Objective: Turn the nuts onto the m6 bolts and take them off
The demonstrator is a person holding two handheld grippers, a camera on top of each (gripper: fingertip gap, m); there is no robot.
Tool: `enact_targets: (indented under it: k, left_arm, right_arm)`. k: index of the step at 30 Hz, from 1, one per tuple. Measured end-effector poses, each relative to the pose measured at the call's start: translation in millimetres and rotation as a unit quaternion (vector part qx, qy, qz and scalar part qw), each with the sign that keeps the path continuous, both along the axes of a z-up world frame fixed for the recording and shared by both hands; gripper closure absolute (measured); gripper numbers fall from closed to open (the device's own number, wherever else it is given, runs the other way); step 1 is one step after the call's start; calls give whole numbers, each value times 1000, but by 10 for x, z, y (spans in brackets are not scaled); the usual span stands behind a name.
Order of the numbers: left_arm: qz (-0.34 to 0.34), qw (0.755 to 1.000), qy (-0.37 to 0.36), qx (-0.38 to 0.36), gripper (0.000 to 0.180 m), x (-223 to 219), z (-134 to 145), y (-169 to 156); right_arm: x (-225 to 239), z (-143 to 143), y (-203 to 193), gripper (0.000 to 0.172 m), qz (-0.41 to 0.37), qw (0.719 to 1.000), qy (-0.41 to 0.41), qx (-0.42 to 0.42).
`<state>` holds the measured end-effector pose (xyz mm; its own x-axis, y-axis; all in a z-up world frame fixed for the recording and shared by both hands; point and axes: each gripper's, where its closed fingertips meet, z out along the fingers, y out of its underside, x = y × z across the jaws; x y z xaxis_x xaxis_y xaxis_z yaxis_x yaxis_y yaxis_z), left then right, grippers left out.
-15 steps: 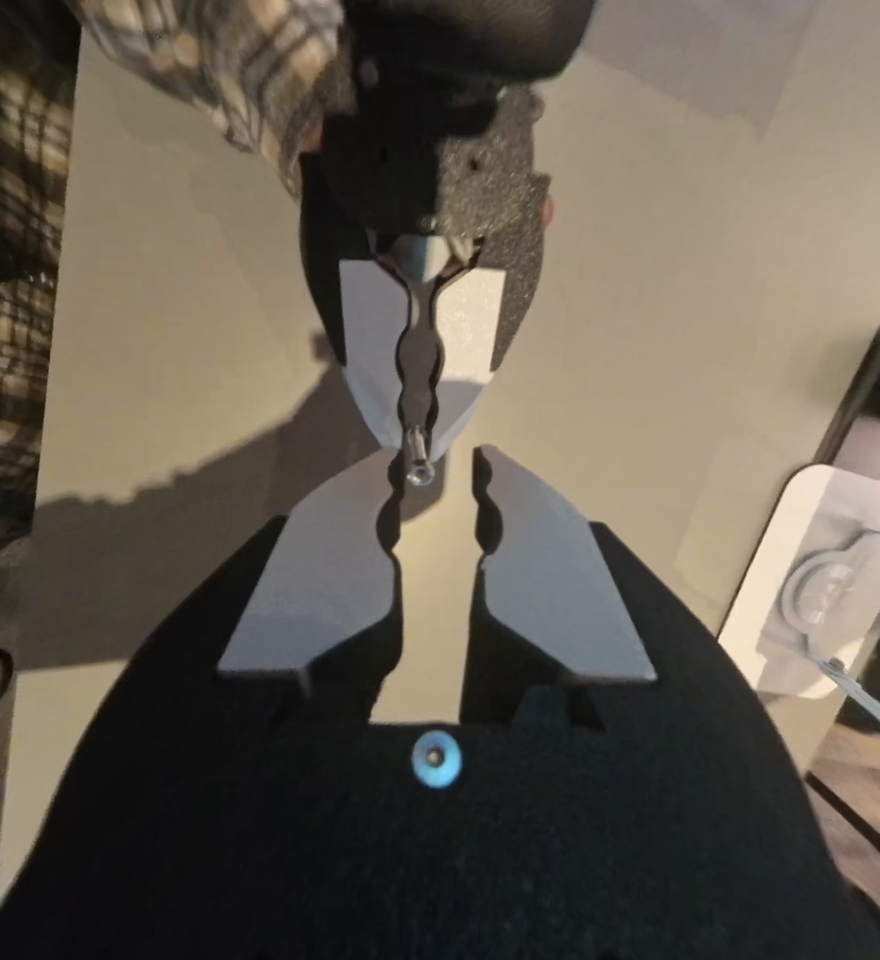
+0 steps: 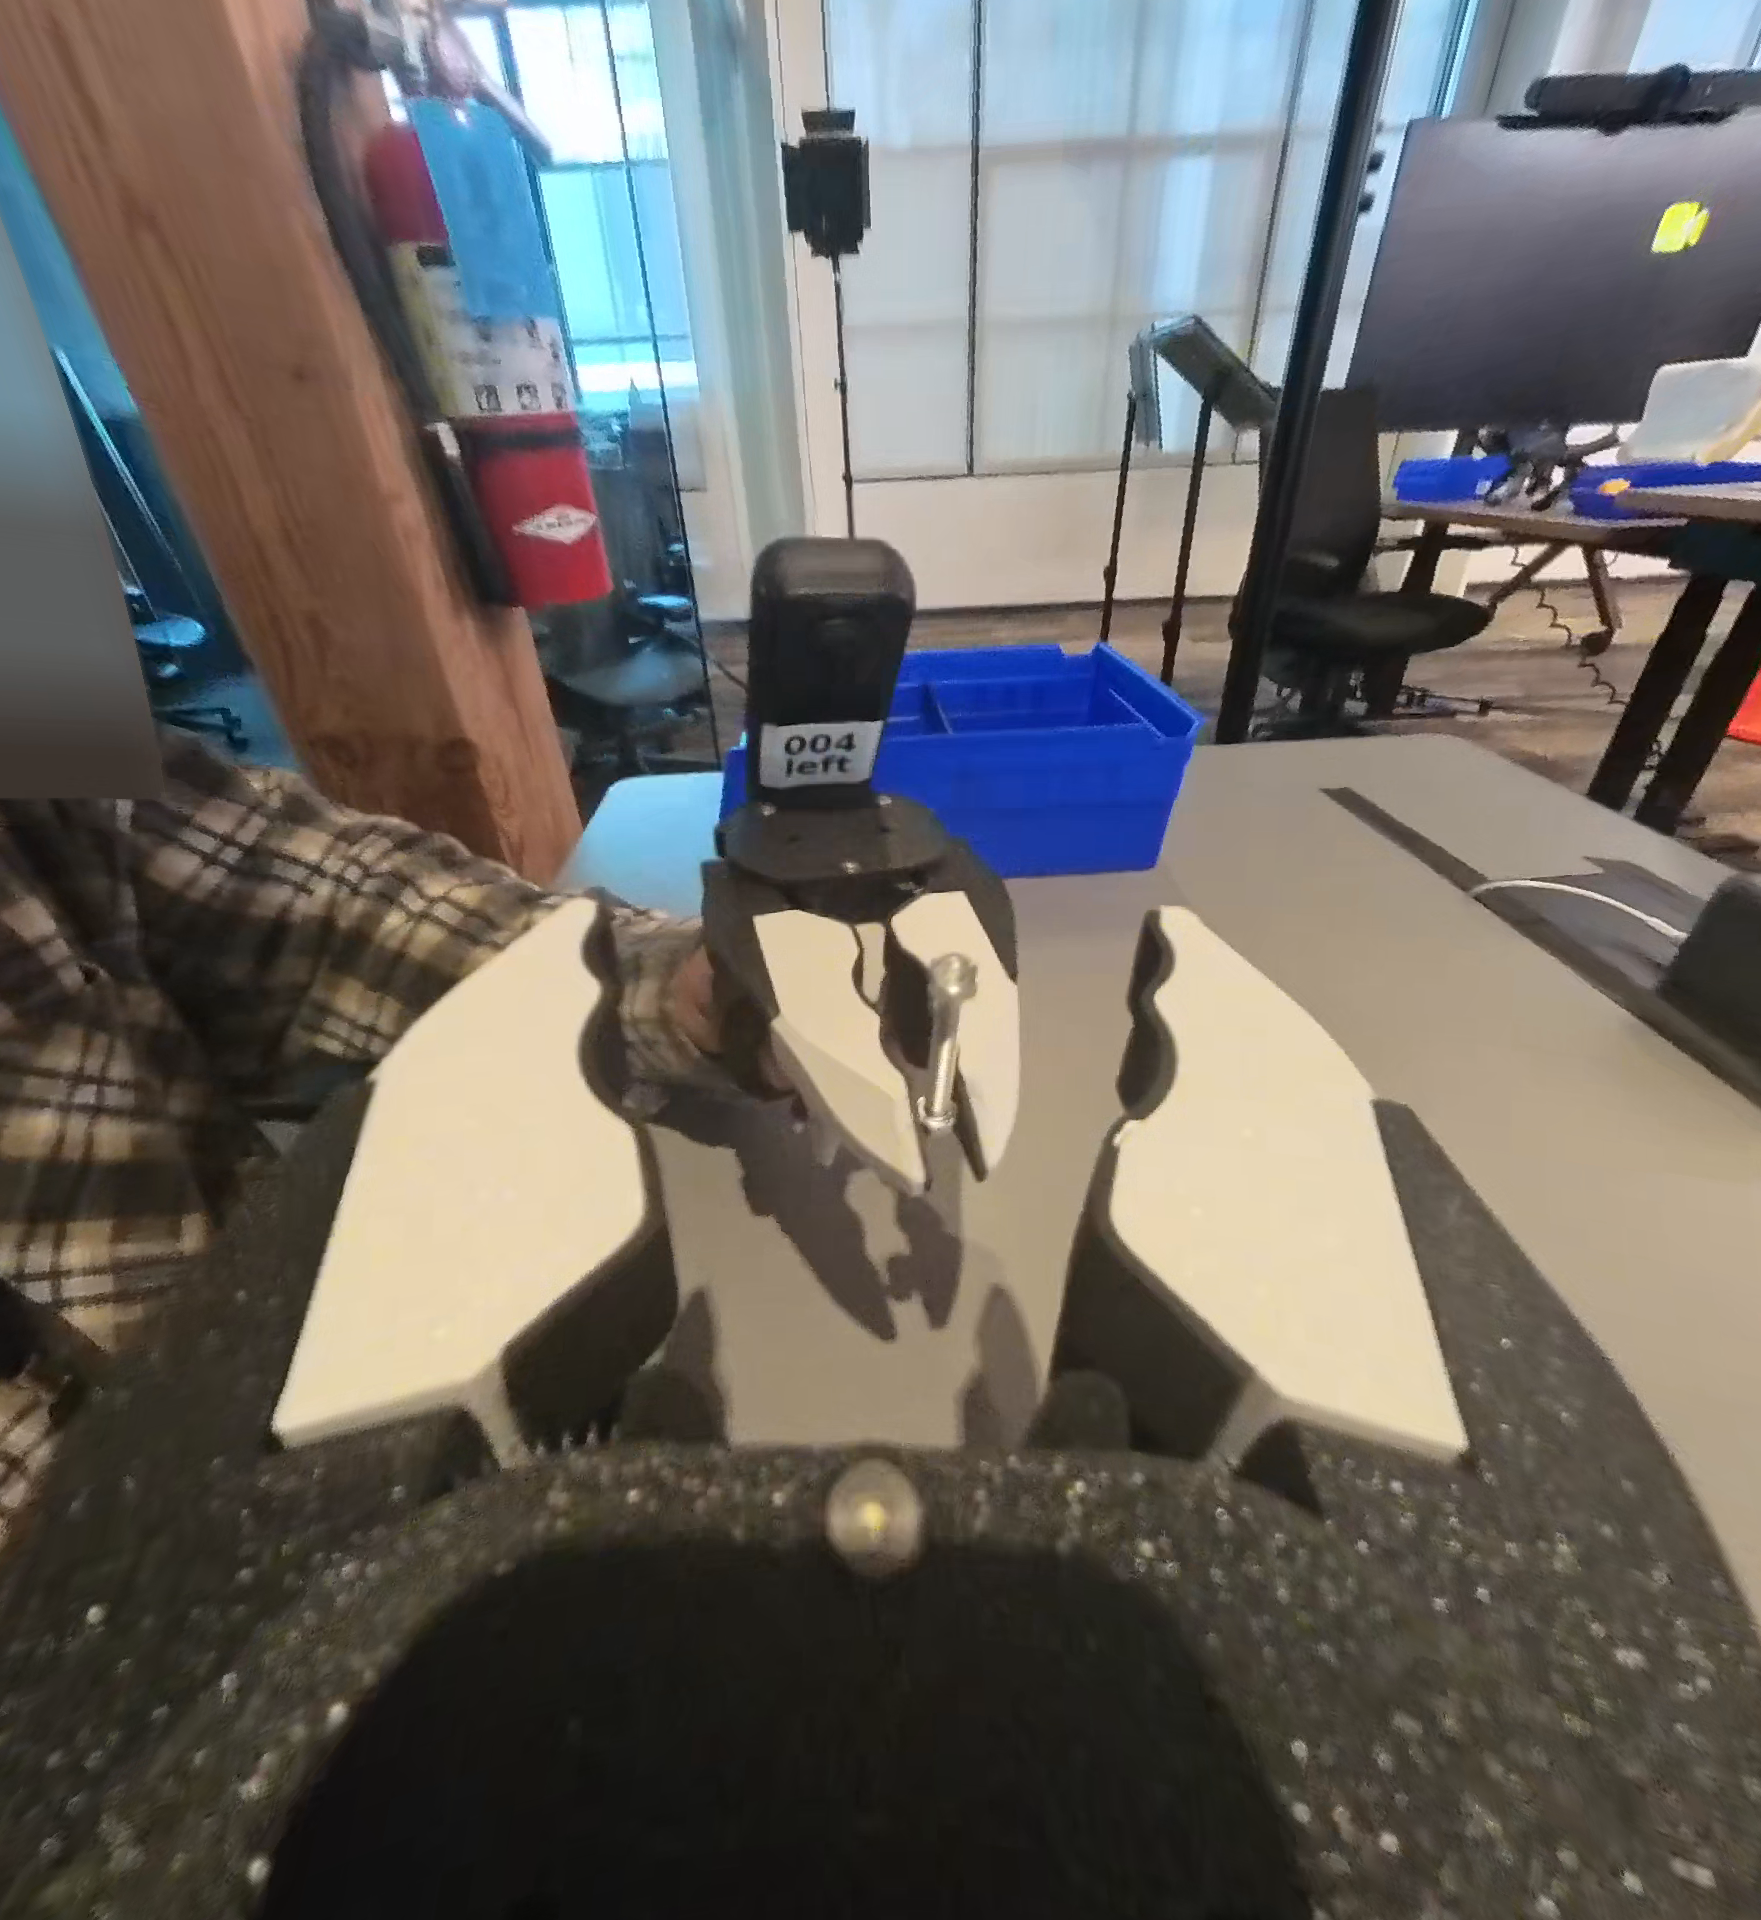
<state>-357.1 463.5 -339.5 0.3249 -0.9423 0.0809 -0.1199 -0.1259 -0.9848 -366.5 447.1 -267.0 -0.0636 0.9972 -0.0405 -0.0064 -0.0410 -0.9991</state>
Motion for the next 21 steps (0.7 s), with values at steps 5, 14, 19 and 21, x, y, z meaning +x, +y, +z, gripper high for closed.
enact_targets:
  k: [5, 14, 19, 21]
  left_arm:
    - [-5, 1000, -7, 1, 170, 1, 23, -16]
    - [-9, 1000, -11, -1, 170, 7, 38, -32]
    - [-9, 1000, -13, -1, 170, 5, 47, -34]
    - [-9, 1000, -15, -2, 170, 1, 52, -33]
  right_arm:
    - [-98, -73, -105, 78, 26, 1000, 8, -8]
    - [-228, -170, -217, 77, 52, 999, -14, 0]
    - [-238, -166, -229, 78, 55, 998, -17, 3]
    - [-239, -173, -235, 78, 56, 998, -19, 5]
